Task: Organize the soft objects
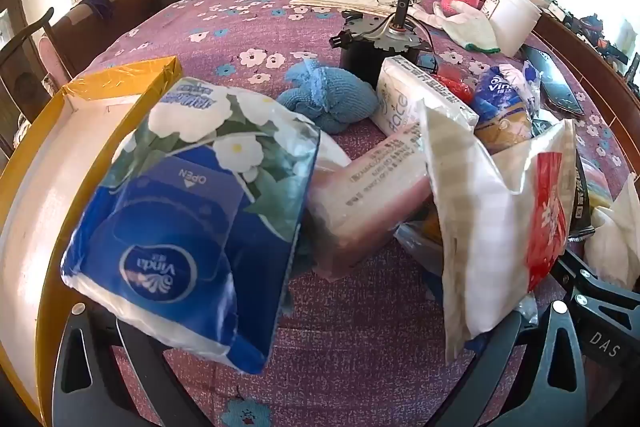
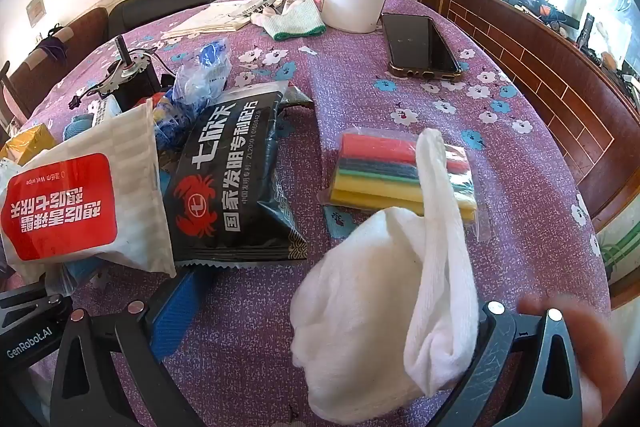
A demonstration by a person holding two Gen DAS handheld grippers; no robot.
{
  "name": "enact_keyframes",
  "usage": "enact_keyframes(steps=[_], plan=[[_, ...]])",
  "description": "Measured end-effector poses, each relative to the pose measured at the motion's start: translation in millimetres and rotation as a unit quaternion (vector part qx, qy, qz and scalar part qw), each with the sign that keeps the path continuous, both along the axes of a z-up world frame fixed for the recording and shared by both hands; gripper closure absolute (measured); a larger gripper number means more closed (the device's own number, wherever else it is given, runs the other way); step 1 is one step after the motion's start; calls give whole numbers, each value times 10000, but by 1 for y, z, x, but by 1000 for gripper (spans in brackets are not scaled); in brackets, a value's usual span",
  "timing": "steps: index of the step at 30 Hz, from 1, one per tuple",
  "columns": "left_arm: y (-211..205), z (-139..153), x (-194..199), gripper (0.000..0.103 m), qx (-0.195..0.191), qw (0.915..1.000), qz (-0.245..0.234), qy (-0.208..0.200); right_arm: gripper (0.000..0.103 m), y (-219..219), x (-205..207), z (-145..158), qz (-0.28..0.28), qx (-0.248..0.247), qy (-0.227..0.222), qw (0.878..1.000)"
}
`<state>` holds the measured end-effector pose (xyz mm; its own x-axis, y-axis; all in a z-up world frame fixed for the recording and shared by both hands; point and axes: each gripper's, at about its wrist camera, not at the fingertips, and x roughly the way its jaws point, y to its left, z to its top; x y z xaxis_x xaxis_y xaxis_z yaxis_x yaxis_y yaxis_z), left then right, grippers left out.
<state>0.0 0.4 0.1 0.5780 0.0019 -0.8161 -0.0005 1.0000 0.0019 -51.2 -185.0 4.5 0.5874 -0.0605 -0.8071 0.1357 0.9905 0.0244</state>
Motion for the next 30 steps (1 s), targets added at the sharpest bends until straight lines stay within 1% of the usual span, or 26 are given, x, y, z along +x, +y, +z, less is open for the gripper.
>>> enact_keyframes(steps=[8,11,12,15,16,17,18,20,21,23,24,25,27,28,30], plan=[[3,1,-4,0,45,9999,-101,33,1,0,0,0,0,10,-1,10000],[-4,5,-6,0,20,10000,10,91,1,0,0,0,0,-7,0,10000],[0,0,-3,0,-5,9999,-77,134,1,0,0,0,0,8,-2,10000],[3,3,-14,0,-112,9989,-363,275,1,-6,2,0,25,63,7,10000],[6,8,-21,0,-291,9981,-478,273,1,-5,1,1,66,93,31,9999],[7,11,-27,1,-376,9976,-535,230,1,-6,0,1,115,126,77,9998],[9,22,-39,1,-452,9971,-613,33,1,-7,0,1,170,135,146,9997],[13,43,-59,1,-450,9956,-695,-434,1,-7,-1,1,228,118,263,9993],[19,59,-73,1,-478,9928,-712,-833,1,-5,-3,0,242,100,288,9992],[30,78,-88,0,-551,9865,-782,-1327,1,-3,-5,0,310,69,325,9990],[39,85,-97,0,-668,9821,-872,-1529,1,-3,-5,0,347,74,379,9987],[46,86,-100,0,-744,9816,-906,-1507,1,-3,-7,1,362,72,414,9985],[58,82,-95,0,-787,9872,-940,-1021,1,0,-10,1,385,31,455,9982],[69,77,-96,0,-891,9885,-934,-794,1,1,-12,1,410,23,485,9980],[86,76,-103,0,-995,9885,-777,-831,1,1,-18,4,464,52,680,9966]])
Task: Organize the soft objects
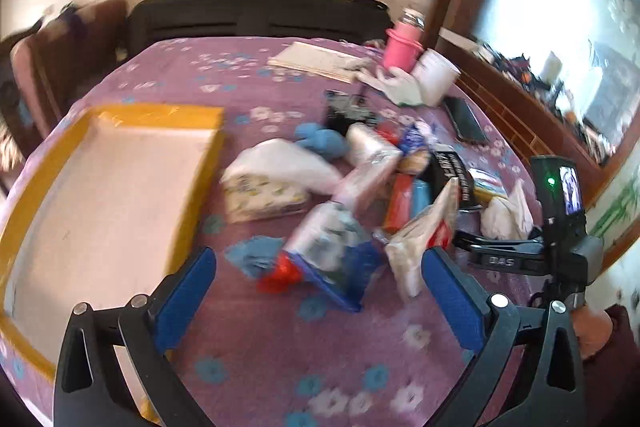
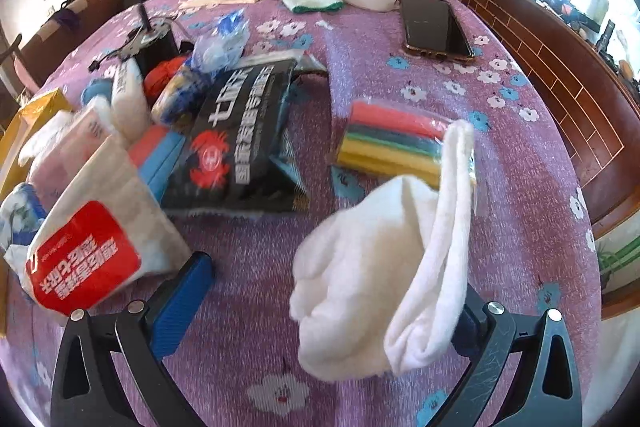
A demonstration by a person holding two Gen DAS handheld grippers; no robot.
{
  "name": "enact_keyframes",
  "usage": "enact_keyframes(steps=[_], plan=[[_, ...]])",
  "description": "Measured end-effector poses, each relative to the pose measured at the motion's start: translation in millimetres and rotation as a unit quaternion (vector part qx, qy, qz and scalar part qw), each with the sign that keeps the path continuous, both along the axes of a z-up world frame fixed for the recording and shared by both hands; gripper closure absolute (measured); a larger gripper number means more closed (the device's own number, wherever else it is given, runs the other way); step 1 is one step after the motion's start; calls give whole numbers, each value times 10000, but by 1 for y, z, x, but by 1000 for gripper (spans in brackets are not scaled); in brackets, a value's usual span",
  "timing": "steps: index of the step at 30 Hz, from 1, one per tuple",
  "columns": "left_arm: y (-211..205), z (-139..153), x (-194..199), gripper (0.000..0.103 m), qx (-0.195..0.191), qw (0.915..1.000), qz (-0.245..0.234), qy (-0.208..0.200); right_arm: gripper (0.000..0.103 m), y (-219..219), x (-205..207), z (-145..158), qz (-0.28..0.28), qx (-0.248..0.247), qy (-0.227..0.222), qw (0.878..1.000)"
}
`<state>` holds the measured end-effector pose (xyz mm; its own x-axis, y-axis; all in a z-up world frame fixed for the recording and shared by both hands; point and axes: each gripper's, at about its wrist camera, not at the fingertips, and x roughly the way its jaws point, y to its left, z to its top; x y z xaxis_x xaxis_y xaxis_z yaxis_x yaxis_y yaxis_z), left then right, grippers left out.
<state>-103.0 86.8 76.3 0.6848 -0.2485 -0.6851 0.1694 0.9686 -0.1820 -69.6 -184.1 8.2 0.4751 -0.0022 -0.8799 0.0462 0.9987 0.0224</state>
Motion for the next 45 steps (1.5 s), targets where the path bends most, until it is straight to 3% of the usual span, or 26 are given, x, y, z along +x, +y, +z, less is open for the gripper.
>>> enact_keyframes(steps=[2,3,5,7,8,10,12,16,21,22,23,24,25,28,31,38,40,42,45], plan=[[20,3,-11,0,6,9997,187,-134,1,-4,-11,7,-63,108,8,9999],[27,5,-16,0,20,9996,227,-194,1,-7,-21,17,-84,153,-194,9997],[41,10,-21,0,68,9990,318,-309,1,-8,-43,42,-91,206,-853,9961],[51,13,-28,0,52,9987,267,-434,1,-7,-70,66,-110,392,-1680,9850],[53,12,-30,0,108,9987,253,-429,1,-4,-78,72,51,831,-1819,9798],[48,7,-31,0,197,9989,253,-338,1,5,-66,65,412,1589,-1173,9794],[45,1,-31,0,156,9996,183,-155,1,21,-55,50,773,2433,-600,9650],[34,-3,-34,0,142,9998,32,-113,1,47,-34,19,612,3080,125,9493],[15,-4,-32,0,215,9994,-238,-104,6,66,-12,6,205,3088,213,9507],[11,-5,-29,0,204,9994,-286,-68,16,62,-9,9,126,3077,173,9512],[6,-7,-28,0,189,9993,-335,-22,42,63,-8,8,98,3097,182,9506],[0,-9,-24,1,180,9991,-394,40,52,62,-9,7,122,3210,248,9467],[-3,-10,-22,1,181,9989,-431,71,52,59,-11,7,125,3288,257,9440],[-16,-14,-13,1,215,9979,-601,115,52,51,-22,14,150,3011,118,9534],[-36,-17,-1,1,432,9955,-844,32,52,33,-28,14,188,2963,83,9549],[-93,-51,19,1,1342,9796,-1477,237,52,10,-41,16,176,2759,-123,9609],[-103,-60,18,29,1456,9748,-1659,334,53,7,-43,18,216,2807,-171,9594],[-106,-59,13,45,1580,9734,-1648,215,56,6,-43,19,257,2788,-214,9598],[-94,-42,7,69,1071,9791,-1714,218,57,8,-45,24,359,2750,-290,9603]])
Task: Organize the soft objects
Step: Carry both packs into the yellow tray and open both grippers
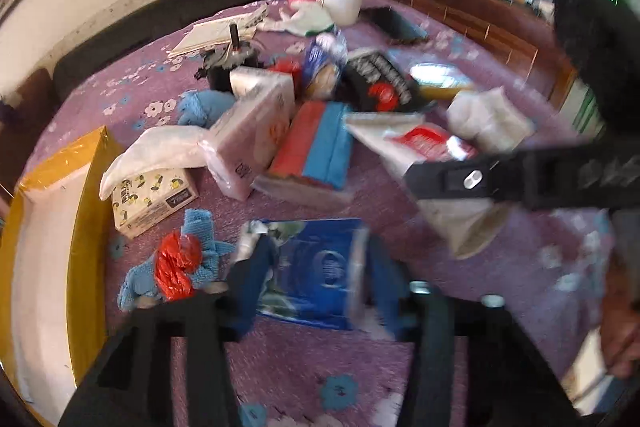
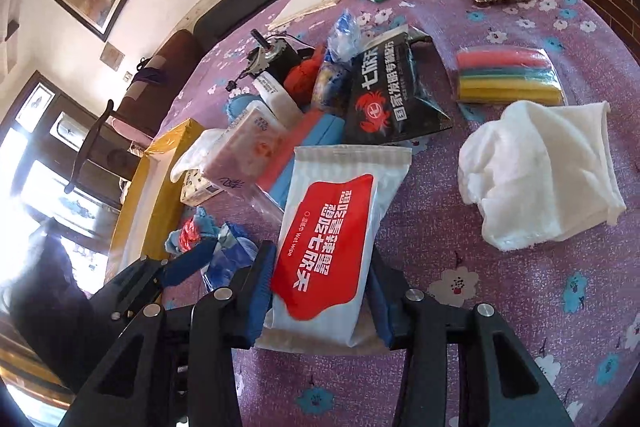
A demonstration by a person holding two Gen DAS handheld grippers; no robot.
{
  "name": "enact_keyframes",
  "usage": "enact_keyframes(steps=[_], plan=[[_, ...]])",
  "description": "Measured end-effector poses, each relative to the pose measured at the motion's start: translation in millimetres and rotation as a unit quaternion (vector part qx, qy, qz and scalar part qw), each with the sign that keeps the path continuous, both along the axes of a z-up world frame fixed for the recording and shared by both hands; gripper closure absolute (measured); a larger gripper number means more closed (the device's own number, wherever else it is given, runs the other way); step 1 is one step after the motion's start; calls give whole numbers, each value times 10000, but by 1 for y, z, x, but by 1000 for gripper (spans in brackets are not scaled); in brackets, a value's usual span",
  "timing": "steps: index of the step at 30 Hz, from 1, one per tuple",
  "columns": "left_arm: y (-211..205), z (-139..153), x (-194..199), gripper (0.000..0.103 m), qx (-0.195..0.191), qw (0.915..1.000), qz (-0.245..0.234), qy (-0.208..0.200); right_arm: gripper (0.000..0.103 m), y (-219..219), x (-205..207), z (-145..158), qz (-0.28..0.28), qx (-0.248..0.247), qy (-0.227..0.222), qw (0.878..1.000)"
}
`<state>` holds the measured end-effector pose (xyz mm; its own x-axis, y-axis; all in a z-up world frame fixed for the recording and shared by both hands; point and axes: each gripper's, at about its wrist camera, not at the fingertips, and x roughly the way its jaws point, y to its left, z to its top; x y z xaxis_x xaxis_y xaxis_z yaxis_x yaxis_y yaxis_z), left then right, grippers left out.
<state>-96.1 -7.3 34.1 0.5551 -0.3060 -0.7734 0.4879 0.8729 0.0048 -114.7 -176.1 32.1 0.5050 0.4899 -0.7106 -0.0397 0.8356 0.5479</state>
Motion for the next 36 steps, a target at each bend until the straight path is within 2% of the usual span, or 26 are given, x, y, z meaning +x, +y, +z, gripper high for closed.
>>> enact_keyframes(steps=[6,9,12,15,17,19,23,30,34,36], plan=[[37,33,-16,70,-691,9975,168,-56,59,18,-10,24,263,-224,-444,9984],[80,58,-24,70,-1161,9922,436,-129,59,31,-11,39,459,-249,-625,9967],[124,84,-20,70,-1412,9866,777,-252,59,50,-4,52,710,-165,-693,9949],[163,98,-5,70,-1450,9819,1174,-318,59,79,12,63,1042,42,-674,9923],[186,102,12,70,-1341,9796,1442,-391,59,103,24,70,1275,145,-680,9894],[209,99,35,70,-1312,9768,1663,-319,59,133,39,76,1489,138,-716,9862],[239,78,80,70,-1570,9676,1976,19,59,200,78,78,1801,-42,-693,9812],[267,38,136,68,-1555,9571,2430,263,59,280,134,53,1786,-919,-683,9772],[287,21,151,58,-1542,9474,2784,332,56,301,149,43,1677,-1623,-867,9685],[294,18,150,47,-1562,9449,2853,363,51,306,149,41,1621,-1926,-1032,9623]])
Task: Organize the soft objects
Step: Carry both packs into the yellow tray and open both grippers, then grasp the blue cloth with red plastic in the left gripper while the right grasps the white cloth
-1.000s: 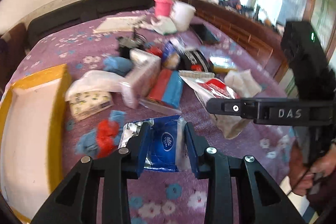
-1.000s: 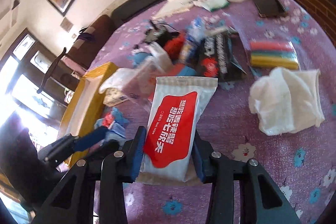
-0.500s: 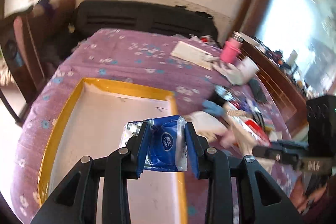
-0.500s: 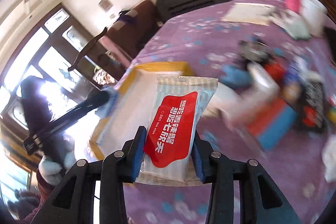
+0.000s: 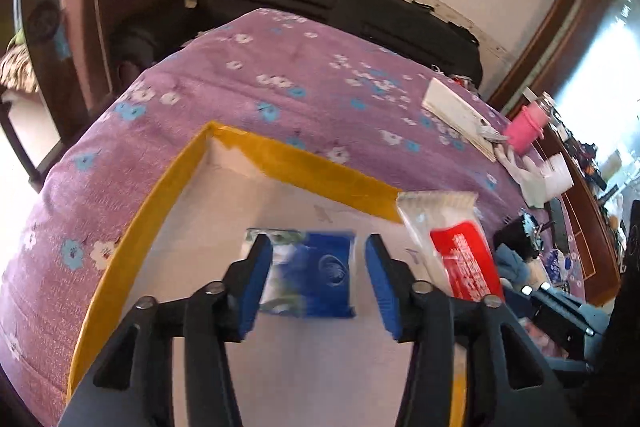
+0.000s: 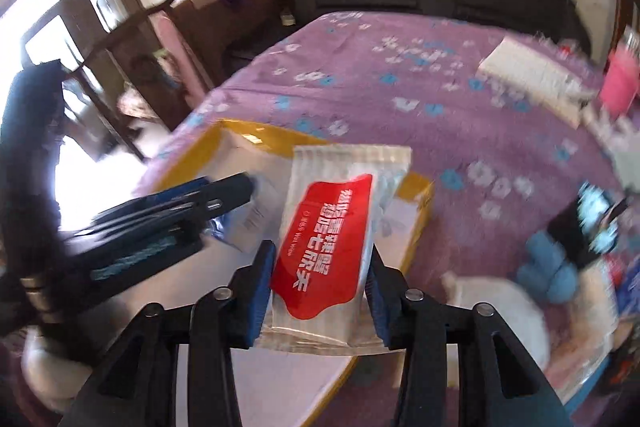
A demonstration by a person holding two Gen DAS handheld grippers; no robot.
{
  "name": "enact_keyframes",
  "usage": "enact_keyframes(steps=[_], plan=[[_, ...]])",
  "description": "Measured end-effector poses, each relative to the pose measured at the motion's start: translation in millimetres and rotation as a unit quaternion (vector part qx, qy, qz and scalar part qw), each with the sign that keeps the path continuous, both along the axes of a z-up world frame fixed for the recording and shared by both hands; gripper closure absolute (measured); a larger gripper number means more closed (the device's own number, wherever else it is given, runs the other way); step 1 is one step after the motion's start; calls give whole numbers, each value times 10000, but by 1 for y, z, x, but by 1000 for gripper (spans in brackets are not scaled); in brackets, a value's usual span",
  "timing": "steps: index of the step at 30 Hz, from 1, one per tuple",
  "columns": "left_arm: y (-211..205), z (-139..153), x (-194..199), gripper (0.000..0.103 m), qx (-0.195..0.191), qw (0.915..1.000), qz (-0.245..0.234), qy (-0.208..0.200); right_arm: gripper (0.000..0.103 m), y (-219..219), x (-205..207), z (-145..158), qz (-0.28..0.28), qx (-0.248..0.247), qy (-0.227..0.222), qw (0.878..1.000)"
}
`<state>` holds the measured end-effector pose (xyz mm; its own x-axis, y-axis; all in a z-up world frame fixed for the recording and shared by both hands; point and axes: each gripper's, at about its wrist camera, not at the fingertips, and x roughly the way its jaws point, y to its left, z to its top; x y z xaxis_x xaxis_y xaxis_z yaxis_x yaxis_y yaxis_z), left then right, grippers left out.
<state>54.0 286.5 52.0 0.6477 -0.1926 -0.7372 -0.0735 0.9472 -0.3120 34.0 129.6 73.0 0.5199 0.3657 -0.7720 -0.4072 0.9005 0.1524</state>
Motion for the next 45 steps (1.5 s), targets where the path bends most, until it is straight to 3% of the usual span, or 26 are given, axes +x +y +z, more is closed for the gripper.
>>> enact_keyframes(steps=[2,6,9,12,18,25,29,35,40,42,45], plan=[[4,0,-8,41,67,9999,78,-30,34,-1,-4,3,-28,-131,-206,9997],[6,-3,-29,32,135,9993,335,-106,31,-7,-24,18,-253,-652,-836,9940],[3,-14,-40,31,30,9990,439,74,29,-17,-42,29,-424,-880,-1208,9879],[2,-22,-45,31,-50,9983,487,317,27,-27,-57,39,-555,-1034,-1438,9826],[4,-26,-61,31,-98,9973,640,354,27,-55,-83,49,-706,-1097,-1665,9774],[-6,16,-87,30,79,9969,707,-327,22,-102,-108,51,-999,-1051,-1671,9752],[-45,40,-105,19,333,9974,272,-579,16,-151,-116,49,-1401,-826,-1491,9754],[-119,45,-119,16,698,9939,-637,-575,16,-252,-115,25,-2242,-480,-829,9698],[-182,20,-119,16,1242,9819,-1390,-341,16,-340,-129,8,-2741,47,-393,9609],[-205,10,-117,16,1611,9720,-1695,-246,16,-367,-136,6,-2892,152,-355,9565],[-235,-8,-114,16,2374,9505,-1999,-179,16,-403,-146,3,-3054,301,-306,9512]])
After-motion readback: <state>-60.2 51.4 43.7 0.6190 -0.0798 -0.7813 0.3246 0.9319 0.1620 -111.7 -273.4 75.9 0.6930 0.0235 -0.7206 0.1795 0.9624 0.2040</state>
